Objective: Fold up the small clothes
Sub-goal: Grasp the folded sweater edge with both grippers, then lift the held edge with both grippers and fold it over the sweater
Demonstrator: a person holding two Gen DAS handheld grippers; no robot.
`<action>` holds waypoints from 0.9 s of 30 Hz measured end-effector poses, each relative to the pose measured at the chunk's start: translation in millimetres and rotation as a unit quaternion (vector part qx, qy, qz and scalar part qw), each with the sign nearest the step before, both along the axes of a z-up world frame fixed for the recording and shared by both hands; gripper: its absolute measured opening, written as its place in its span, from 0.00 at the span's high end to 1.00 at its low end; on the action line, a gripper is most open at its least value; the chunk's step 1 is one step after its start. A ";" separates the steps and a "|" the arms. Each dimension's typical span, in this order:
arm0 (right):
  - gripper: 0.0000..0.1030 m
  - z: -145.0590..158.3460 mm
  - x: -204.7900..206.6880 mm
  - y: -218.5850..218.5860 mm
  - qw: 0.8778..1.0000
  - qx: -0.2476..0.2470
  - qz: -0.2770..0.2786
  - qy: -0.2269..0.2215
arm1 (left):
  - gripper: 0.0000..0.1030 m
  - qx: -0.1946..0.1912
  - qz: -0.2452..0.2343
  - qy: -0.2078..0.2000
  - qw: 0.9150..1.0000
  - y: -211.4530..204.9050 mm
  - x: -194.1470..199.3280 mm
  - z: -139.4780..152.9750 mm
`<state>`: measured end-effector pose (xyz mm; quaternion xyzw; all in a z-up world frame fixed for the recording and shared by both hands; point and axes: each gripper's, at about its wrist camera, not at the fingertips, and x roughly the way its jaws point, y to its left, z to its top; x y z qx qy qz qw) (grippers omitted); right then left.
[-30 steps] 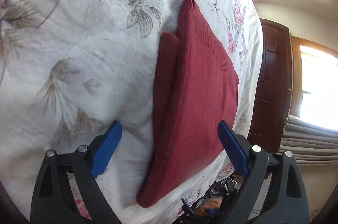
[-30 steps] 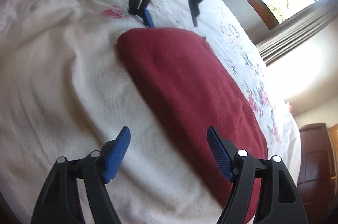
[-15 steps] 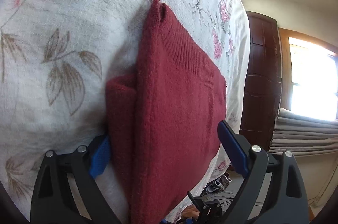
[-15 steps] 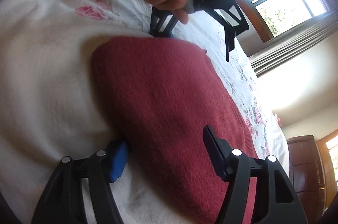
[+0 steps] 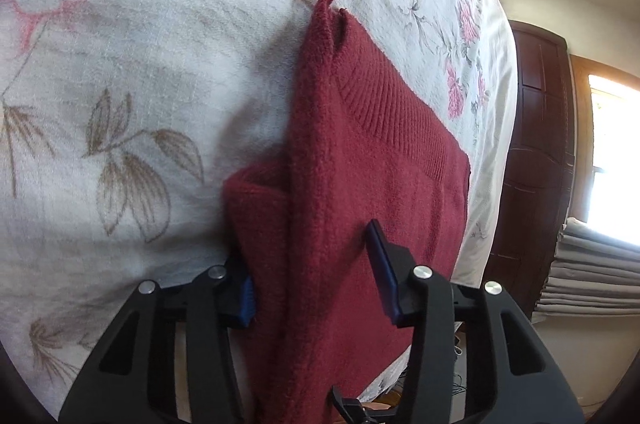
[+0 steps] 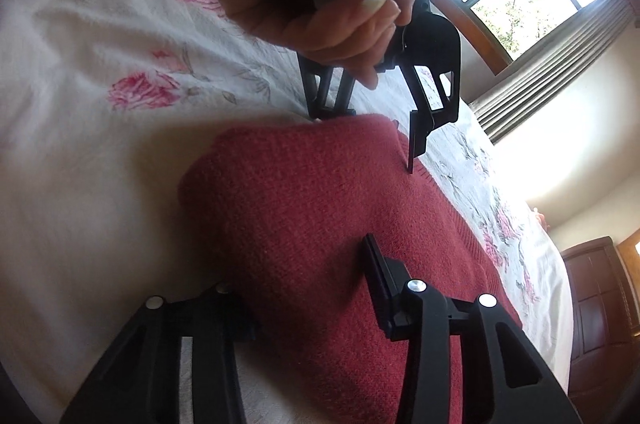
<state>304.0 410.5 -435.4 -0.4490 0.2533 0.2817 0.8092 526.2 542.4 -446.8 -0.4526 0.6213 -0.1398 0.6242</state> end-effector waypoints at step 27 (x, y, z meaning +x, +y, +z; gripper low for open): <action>0.81 68.6 22.7 -22.1 0.993 0.094 -0.055 0.048 | 0.84 0.059 -0.012 -0.011 0.998 -7.9 5.0 69.1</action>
